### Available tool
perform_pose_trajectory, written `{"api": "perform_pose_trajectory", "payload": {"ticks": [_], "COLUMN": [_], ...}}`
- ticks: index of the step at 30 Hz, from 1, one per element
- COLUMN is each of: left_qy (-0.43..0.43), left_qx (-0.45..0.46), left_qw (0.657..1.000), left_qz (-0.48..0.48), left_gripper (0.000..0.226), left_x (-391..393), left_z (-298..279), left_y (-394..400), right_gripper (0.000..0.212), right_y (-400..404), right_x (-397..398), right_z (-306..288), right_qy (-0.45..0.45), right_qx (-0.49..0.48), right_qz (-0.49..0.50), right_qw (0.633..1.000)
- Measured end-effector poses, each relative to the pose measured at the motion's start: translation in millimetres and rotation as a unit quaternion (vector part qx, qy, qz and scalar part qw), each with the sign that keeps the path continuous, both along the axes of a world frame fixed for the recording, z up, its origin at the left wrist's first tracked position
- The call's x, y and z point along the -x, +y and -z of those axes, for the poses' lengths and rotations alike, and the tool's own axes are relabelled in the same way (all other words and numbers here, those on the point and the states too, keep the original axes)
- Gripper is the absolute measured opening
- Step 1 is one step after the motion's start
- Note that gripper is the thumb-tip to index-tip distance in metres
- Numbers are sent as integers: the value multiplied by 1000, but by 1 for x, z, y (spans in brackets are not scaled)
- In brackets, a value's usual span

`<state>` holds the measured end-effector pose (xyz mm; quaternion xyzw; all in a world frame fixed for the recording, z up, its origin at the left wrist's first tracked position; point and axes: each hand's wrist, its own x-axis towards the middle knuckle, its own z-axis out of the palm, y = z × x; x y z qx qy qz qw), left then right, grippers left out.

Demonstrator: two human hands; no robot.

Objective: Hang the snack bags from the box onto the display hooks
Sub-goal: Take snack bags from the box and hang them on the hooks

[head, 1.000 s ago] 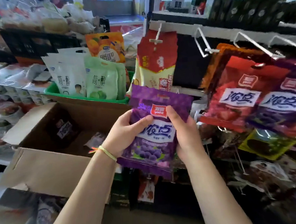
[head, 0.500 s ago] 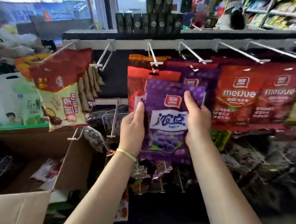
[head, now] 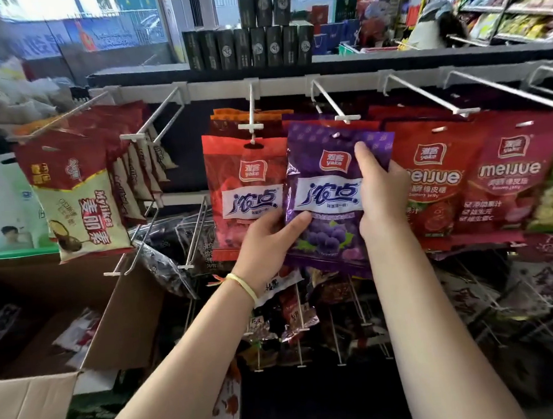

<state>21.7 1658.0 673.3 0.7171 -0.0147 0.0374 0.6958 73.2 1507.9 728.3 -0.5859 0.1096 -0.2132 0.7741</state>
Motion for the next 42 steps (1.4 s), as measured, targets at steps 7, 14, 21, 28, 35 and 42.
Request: {"api": "perform_pose_trajectory", "payload": {"ticks": [7,14,21,28,35,42], "left_qy": [45,91,89,86,178,187], "left_qx": [-79,-28,-58,-62,-263,-476], "left_qw": [995,984,966,923,869,780], "left_qz": [-39,-149,-236,-369,-380,-360], "left_gripper": [21,24,21,23,24,30], "left_x": [3,25,55,92,134,148], "left_z": [17,51,78,105,165,206], "left_y": [12,71,174,325,533,684], "right_gripper": [28,14,18,23,22,23], "right_y": [13,102,180,321,506,659], "right_x": [29,80,94,112,133,122], "right_z": [28,99,136,132,184,243], "right_qy": [-148,-70,56,65,124,142], "right_qx": [243,231,266,282,353,443], "right_qz": [215,-185,-376,-466,-530,-507], "right_qw": [934,953,886,836,761,726]}}
